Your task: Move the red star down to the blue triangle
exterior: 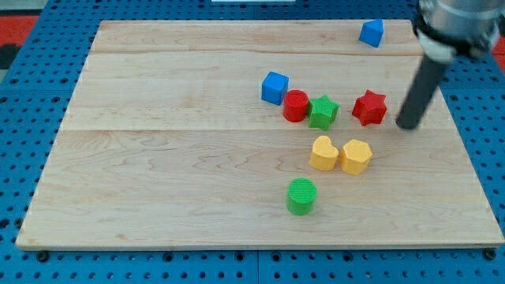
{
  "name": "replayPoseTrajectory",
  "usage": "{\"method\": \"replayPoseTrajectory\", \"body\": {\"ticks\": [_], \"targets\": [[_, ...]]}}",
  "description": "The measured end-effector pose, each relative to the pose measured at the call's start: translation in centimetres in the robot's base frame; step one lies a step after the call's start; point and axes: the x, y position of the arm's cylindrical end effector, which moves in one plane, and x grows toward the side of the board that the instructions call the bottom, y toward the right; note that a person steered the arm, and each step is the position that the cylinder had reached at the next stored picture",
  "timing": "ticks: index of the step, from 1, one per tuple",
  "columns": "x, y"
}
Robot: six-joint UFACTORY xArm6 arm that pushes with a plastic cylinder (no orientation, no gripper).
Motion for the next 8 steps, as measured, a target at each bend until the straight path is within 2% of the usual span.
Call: {"method": "replayPoseTrajectory", "body": {"ticks": [1, 2, 4, 5, 6, 7, 8], "targets": [[-3.6, -5.9], [-10.3, -5.2], [-18.0, -5.2], [-16.4, -5.4], [-8.0, -5.9], [-4.6, -12.4], [-8.8, -19.8]]}}
